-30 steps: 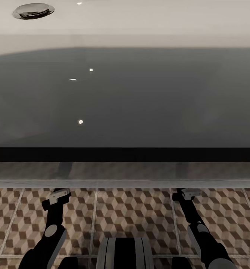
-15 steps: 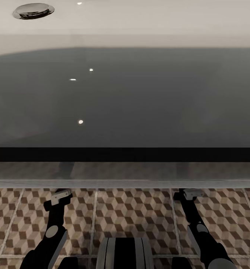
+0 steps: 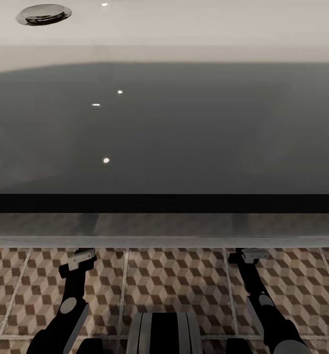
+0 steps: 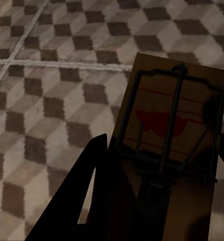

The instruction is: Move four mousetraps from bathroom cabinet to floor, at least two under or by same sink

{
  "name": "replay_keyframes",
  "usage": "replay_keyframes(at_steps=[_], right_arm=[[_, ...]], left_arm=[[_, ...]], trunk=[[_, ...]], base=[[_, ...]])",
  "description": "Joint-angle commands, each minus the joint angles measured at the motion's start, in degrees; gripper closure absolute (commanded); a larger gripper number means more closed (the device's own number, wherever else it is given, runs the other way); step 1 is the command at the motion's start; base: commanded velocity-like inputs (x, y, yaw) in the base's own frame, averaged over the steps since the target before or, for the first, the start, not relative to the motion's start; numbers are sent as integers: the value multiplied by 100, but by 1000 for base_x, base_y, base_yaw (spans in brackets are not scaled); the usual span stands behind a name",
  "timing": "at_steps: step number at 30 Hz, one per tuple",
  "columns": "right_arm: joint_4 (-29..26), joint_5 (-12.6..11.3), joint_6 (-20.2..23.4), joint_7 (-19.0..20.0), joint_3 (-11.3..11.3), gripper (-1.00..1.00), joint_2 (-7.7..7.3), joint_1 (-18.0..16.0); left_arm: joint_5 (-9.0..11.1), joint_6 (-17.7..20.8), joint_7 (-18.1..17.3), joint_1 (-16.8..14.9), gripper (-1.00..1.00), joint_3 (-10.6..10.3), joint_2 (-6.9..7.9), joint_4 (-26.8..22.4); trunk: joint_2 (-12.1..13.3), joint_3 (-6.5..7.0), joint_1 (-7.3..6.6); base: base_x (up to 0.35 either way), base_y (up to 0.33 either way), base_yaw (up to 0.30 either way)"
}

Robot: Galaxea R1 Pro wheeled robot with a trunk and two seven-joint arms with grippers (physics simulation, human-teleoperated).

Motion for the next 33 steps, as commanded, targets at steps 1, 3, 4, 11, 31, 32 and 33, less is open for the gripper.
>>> replay_keyframes(at_steps=[1,3,4,11,31,32,33], right_arm=[[3,30,-18,50,-40,100,6,-3],[3,30,-18,47,-42,100,6,-3],[3,30,-18,46,-43,100,6,-3],[-4,30,-18,39,-32,100,6,-3],[-34,34,-12,37,-28,100,14,-3],[-33,34,-11,38,-28,100,14,-3],[-33,33,-10,40,-28,100,14,-3]], left_arm=[[12,-20,24,-2,100,-14,6,37],[12,-23,24,-2,100,-14,10,144],[10,-23,24,-2,100,-14,11,165],[8,-25,21,-2,100,-14,23,245],[29,-25,22,-2,100,-14,32,195],[29,-25,21,-2,100,-14,33,189],[29,-25,19,-2,100,-14,32,185]], trunk=[[-1,-3,-1],[-1,-3,-1],[-1,-3,-1],[-1,-3,-1],[-1,-3,-1],[-1,-3,-1],[-1,-3,-1]], base=[[0,0,0],[0,0,0],[0,0,0],[0,0,0],[0,0,0],[0,0,0],[0,0,0]])
